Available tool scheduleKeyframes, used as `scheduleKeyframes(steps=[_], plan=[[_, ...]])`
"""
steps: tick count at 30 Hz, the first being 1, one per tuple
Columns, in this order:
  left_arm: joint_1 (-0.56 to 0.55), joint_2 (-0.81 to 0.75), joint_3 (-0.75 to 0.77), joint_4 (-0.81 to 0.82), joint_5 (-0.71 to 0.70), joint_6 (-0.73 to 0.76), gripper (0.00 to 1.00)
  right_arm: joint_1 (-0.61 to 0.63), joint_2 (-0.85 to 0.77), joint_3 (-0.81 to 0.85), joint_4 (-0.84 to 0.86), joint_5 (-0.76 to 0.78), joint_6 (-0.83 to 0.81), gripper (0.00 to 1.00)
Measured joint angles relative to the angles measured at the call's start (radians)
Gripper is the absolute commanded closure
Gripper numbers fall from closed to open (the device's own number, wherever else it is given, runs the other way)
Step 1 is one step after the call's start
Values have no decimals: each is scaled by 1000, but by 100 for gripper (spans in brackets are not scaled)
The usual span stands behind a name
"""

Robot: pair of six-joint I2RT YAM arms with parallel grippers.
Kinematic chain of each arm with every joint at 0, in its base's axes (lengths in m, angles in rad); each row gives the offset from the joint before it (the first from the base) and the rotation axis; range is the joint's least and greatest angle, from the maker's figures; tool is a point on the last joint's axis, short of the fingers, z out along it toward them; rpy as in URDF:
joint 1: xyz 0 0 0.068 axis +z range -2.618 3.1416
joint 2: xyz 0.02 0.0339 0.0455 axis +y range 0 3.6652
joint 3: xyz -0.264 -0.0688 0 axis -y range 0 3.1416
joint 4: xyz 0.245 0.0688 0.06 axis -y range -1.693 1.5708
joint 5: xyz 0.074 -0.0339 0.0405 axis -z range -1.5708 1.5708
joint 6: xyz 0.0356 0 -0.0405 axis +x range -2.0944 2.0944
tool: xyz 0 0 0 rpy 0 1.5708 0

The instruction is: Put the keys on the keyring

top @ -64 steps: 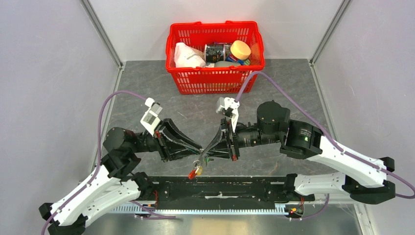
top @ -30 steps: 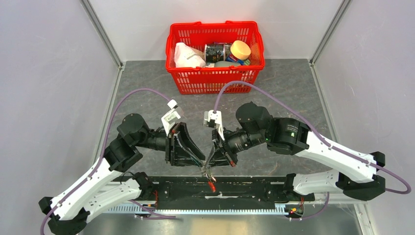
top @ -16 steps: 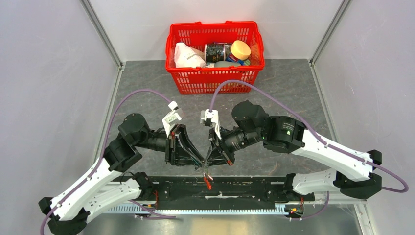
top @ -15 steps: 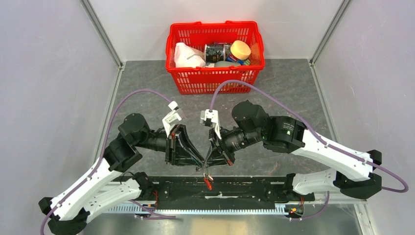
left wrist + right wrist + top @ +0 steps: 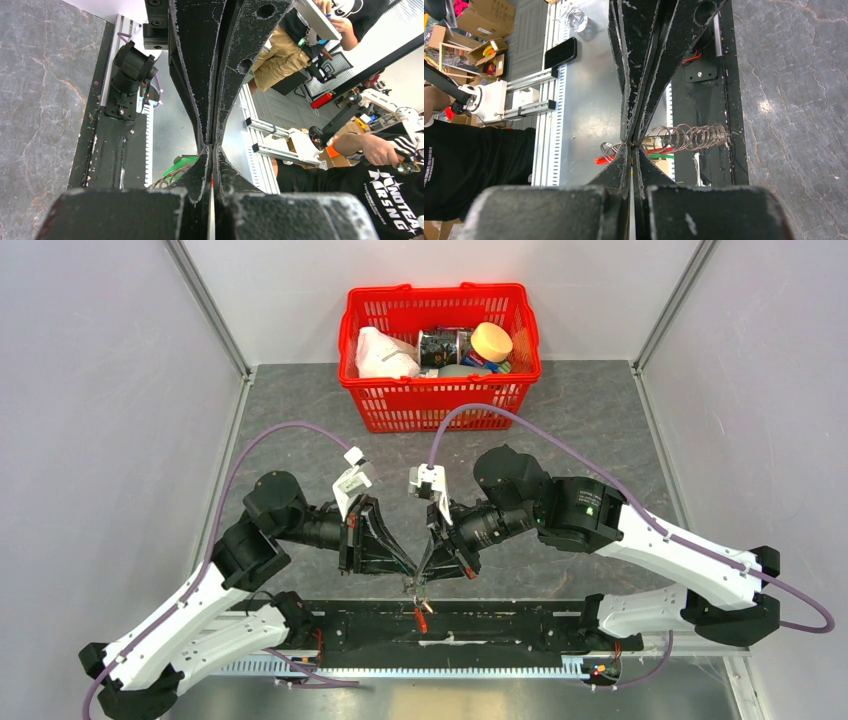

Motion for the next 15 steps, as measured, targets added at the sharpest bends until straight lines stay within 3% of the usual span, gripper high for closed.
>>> scheduleKeyframes(steps=[4, 6, 15], plan=[[0, -13, 0, -11, -22, 19, 98, -1, 0, 0, 4, 2, -3, 68], [0, -25, 0, -23, -29, 25, 98, -6, -2, 4, 5, 7, -3, 58], [-1, -99, -6, 61, -73, 23, 98, -13, -132, 51, 17, 59, -55, 54]])
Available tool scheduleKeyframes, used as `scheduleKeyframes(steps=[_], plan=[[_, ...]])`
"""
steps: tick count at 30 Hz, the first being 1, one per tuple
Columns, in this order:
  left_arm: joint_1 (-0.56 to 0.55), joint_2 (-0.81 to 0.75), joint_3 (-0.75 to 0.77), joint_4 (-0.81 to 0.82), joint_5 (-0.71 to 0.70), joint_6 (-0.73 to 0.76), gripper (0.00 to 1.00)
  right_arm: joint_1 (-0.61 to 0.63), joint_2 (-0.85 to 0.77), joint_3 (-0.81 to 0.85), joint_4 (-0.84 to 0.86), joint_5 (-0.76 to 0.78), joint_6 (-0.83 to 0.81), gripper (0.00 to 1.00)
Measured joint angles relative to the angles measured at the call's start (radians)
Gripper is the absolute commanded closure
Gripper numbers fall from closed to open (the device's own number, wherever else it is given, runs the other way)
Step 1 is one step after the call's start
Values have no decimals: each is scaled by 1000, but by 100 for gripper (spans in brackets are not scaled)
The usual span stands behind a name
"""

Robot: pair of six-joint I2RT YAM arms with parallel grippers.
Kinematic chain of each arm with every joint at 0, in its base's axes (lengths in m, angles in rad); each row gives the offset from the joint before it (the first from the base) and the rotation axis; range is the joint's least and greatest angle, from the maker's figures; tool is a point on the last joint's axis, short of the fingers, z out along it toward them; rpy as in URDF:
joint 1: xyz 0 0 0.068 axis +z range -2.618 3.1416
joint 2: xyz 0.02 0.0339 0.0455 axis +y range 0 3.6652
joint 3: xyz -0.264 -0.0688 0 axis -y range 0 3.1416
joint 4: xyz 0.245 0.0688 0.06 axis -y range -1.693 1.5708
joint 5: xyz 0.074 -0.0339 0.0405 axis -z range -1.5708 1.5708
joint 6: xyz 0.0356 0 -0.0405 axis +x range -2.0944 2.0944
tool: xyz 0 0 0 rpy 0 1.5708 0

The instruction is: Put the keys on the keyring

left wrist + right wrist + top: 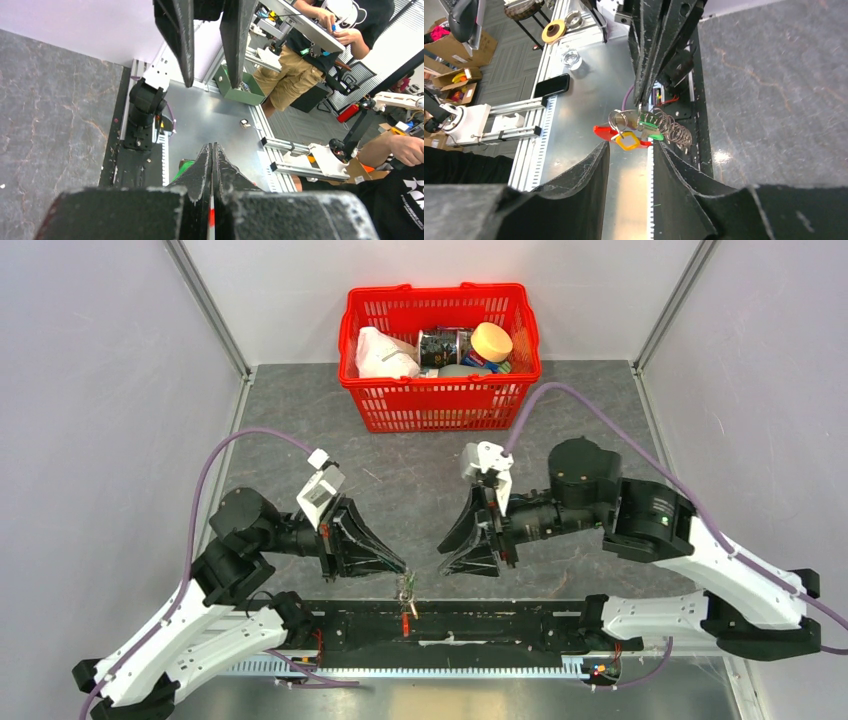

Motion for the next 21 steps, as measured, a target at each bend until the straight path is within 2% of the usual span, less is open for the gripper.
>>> scheduleKeyframes(steps=[21], plan=[[0, 3, -45, 171, -95, -84, 98, 0, 44, 14, 19, 1, -63, 56]])
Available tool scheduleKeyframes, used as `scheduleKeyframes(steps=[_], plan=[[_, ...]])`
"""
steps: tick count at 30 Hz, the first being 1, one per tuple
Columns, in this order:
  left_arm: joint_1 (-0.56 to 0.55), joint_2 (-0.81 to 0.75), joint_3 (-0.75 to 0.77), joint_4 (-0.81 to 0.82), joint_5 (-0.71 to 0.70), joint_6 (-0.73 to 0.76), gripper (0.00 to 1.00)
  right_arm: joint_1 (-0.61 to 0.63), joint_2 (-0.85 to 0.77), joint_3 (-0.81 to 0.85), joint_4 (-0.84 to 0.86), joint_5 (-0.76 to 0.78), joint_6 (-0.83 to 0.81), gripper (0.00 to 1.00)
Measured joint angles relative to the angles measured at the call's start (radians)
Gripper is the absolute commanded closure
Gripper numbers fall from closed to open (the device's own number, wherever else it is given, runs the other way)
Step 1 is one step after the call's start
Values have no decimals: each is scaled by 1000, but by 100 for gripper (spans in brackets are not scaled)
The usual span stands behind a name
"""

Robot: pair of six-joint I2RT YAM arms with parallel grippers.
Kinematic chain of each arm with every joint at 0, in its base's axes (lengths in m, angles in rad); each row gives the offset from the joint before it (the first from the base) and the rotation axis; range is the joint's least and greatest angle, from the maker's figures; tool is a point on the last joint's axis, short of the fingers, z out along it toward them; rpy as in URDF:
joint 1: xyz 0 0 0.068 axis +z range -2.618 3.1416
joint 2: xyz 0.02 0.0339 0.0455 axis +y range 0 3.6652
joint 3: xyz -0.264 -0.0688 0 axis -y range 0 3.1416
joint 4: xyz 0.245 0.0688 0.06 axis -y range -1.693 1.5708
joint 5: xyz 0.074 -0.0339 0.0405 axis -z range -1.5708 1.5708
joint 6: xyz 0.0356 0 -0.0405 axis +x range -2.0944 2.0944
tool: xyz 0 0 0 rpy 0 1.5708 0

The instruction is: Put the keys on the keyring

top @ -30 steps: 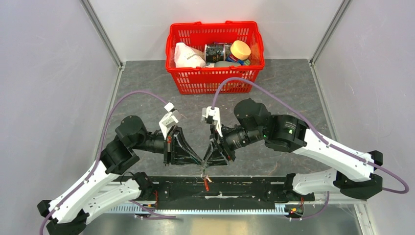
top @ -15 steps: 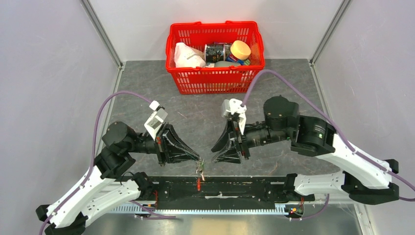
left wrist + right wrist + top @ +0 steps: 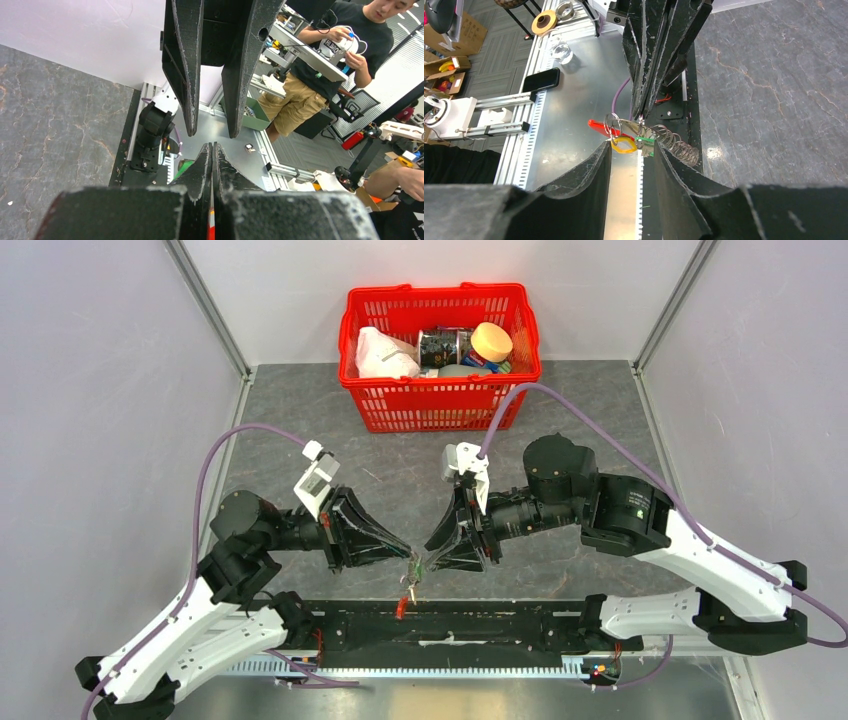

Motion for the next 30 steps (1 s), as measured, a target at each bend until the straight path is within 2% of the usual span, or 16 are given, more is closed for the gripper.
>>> scheduleKeyframes(steps=[8, 16, 20, 26, 30], plan=[[0, 2, 0, 21, -21, -14, 98, 0, 4, -2, 0, 0, -6, 58], [0, 5, -3, 44, -31, -23, 98, 0, 22, -3, 0, 0, -9, 65], [0, 6, -6, 48, -42, -29, 98, 0, 23, -3, 0, 0, -14, 76], [0, 7, -8, 67, -48, -38, 98, 1, 23, -3, 1, 1, -22, 98], [0, 7, -12, 81, -61, -46, 98, 3, 23, -3, 1, 6, -29, 100]])
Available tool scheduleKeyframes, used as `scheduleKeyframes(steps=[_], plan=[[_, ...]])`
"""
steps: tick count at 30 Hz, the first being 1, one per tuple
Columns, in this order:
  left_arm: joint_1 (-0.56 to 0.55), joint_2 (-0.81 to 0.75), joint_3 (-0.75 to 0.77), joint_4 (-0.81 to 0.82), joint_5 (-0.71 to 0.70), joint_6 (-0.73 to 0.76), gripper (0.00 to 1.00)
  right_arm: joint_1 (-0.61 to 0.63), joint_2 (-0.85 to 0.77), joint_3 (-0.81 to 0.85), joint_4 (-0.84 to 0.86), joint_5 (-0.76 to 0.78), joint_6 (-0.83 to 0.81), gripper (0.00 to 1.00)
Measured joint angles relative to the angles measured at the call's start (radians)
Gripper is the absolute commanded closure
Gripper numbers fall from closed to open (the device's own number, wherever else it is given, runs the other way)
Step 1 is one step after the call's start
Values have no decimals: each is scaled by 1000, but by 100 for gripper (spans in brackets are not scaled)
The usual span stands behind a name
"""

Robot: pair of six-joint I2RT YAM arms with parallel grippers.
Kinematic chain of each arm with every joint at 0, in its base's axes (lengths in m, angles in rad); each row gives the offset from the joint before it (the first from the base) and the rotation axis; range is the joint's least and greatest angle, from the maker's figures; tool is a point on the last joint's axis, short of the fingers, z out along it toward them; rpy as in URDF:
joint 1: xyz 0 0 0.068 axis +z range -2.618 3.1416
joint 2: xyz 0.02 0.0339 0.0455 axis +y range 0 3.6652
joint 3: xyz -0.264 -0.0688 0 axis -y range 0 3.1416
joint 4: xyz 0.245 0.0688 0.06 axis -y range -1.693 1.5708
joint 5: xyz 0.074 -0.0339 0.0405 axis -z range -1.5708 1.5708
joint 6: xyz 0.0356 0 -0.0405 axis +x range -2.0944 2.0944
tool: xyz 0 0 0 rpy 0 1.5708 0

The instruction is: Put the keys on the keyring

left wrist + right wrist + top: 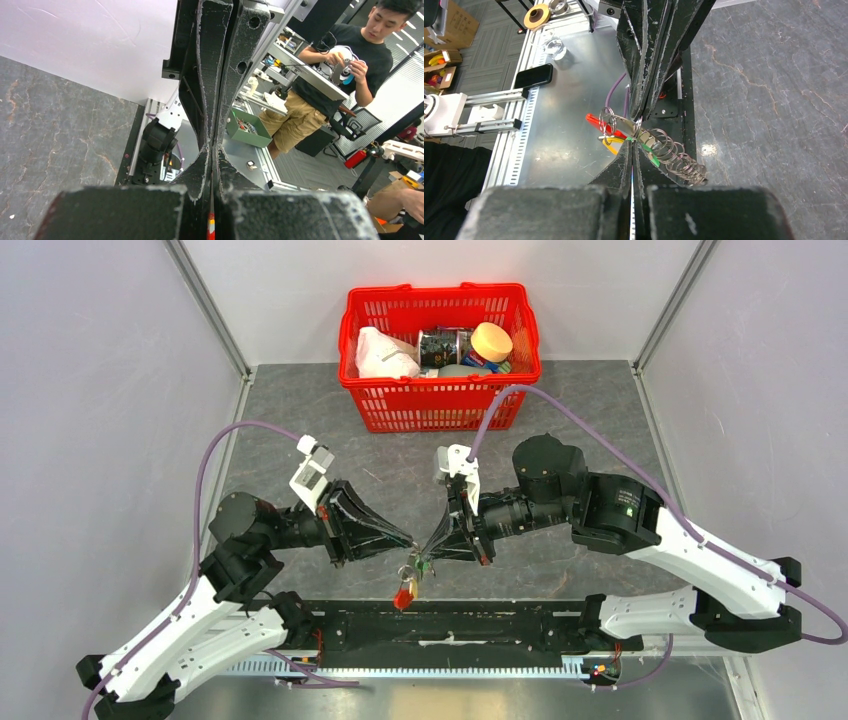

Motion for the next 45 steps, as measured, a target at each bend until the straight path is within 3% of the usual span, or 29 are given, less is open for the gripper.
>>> scheduleKeyframes(steps=[30, 45], plan=[[0, -14, -28, 45, -117, -31, 98, 31, -11, -19, 47, 70, -14, 100], [-2, -27, -49, 42, -193, -31, 98, 40, -60, -19, 70, 32, -2, 100]])
